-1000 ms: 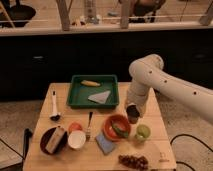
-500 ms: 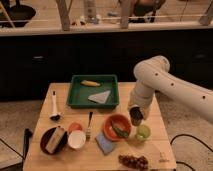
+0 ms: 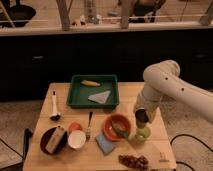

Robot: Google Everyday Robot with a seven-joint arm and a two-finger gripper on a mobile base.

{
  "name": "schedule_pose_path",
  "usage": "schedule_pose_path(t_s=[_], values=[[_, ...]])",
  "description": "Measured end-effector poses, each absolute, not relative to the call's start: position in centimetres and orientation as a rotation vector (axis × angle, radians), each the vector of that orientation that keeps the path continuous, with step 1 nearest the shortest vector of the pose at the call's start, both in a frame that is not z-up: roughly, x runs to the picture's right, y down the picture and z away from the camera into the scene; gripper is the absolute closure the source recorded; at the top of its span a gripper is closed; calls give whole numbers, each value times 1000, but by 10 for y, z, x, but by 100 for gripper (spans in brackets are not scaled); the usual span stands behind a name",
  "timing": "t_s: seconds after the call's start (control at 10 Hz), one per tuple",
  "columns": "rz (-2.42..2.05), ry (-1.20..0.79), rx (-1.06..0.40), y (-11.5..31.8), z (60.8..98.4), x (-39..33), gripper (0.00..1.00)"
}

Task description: Stack cups on top of each other

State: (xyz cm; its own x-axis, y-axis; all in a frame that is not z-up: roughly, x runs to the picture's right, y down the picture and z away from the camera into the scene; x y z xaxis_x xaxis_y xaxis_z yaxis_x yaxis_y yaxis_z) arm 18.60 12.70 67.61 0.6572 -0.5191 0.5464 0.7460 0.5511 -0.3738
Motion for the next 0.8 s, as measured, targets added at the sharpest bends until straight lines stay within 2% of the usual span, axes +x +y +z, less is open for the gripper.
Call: schedule_pose_path(t_s=[0.8], values=[[-704,-415,-628,150,690,206,99]])
